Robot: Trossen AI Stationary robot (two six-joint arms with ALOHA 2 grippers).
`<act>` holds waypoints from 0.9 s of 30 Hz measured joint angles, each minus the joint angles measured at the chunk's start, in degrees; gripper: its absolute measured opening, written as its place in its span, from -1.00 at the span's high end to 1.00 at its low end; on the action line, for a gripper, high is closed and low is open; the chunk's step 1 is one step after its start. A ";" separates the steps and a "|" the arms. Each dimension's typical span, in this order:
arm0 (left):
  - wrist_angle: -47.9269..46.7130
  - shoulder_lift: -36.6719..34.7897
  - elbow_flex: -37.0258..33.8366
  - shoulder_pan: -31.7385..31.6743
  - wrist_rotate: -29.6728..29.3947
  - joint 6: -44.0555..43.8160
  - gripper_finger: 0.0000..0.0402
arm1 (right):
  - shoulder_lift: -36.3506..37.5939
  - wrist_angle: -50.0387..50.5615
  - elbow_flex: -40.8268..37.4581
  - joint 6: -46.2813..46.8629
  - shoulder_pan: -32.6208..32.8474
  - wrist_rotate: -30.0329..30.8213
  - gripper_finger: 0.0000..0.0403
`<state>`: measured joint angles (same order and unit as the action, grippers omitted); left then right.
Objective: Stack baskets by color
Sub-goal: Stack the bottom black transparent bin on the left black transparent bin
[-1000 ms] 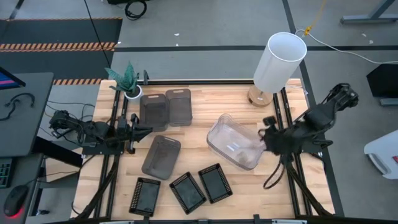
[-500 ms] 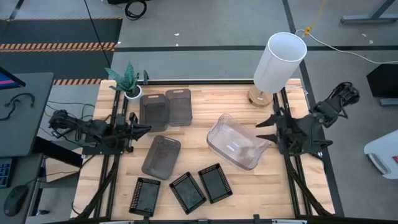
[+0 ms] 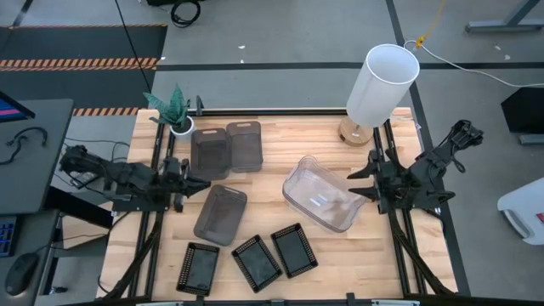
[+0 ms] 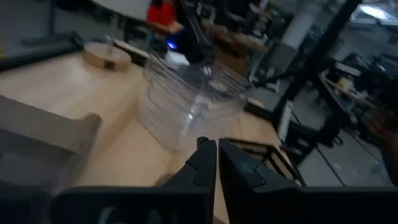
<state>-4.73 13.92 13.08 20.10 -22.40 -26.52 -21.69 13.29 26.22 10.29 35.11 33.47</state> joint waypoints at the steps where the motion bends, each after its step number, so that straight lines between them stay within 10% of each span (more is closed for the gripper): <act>1: 0.05 1.01 0.14 0.00 0.89 -0.63 0.90 | 0.96 -1.98 -1.58 -0.71 0.00 0.00 0.06; 14: -0.14 10.26 0.90 0.02 10.94 -6.13 0.92 | 13.10 -12.08 -13.19 -7.68 0.00 0.43 0.06; 27: -16.87 22.50 15.99 1.27 16.88 2.80 0.89 | 21.40 -16.71 -19.79 -13.28 0.00 0.55 0.06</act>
<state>-21.60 36.42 29.07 21.37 -5.52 -23.72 -0.30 -3.41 6.43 -2.99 35.11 34.02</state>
